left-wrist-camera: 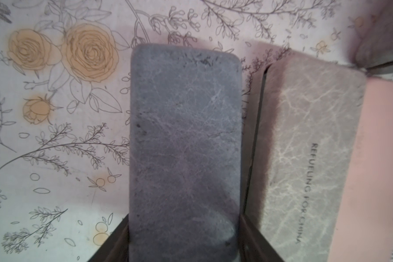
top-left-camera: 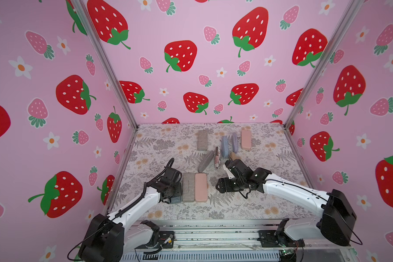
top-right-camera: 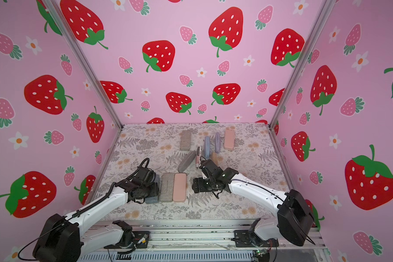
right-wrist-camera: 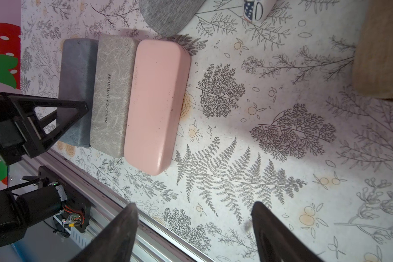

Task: Close the glasses case
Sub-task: Place the glasses case at the center of the board, then adjust the glasses case at the center of the board.

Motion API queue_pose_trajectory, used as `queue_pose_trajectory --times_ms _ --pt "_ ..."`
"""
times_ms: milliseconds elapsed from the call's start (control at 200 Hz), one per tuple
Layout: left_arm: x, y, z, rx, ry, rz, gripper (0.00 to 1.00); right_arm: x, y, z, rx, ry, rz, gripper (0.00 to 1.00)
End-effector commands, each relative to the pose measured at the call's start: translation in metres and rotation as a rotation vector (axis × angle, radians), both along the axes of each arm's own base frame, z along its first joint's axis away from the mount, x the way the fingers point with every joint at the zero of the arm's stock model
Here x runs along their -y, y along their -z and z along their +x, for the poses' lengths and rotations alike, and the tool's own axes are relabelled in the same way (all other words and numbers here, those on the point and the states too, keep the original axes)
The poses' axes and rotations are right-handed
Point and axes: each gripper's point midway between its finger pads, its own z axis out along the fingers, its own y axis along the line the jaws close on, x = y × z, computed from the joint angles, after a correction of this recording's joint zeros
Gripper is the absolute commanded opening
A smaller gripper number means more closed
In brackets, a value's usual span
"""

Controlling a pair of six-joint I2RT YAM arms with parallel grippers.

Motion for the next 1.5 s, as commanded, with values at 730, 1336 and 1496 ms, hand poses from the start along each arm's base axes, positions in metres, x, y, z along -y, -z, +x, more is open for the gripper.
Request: queue_pose_trajectory --times_ms 730,1336,1496 --pt "-0.001 -0.002 0.008 0.017 -0.019 0.019 0.84 -0.027 -0.036 0.031 0.087 -0.047 -0.025 0.82" --pt "0.018 0.004 0.029 0.015 0.014 -0.026 0.79 -0.058 -0.038 0.216 0.18 0.028 -0.12 0.99" --pt "0.023 0.003 0.035 0.02 0.017 -0.044 0.77 -0.066 -0.022 0.257 0.195 0.049 -0.087 0.99"
